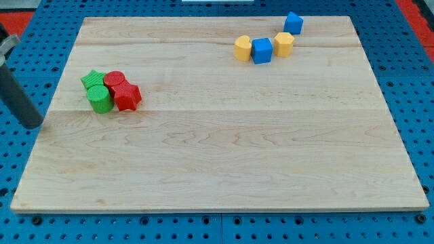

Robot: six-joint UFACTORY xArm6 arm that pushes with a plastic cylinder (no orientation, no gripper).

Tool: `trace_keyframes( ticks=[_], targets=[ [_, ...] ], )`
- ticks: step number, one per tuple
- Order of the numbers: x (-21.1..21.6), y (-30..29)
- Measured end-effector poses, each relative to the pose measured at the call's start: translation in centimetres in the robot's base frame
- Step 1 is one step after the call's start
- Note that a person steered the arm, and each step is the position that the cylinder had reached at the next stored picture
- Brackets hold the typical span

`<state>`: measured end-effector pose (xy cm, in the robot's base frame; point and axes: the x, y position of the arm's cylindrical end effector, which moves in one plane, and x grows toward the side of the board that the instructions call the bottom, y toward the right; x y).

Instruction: Separate the green circle along with red star from the green star and red circle

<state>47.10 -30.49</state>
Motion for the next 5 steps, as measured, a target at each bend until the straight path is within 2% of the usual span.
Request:
trace_keyframes(
  ticks=[1, 3, 5],
  targets=[
    [-0.3, 0.0],
    [-4.8, 5.2],
    [-5.5, 8.9]
  ],
)
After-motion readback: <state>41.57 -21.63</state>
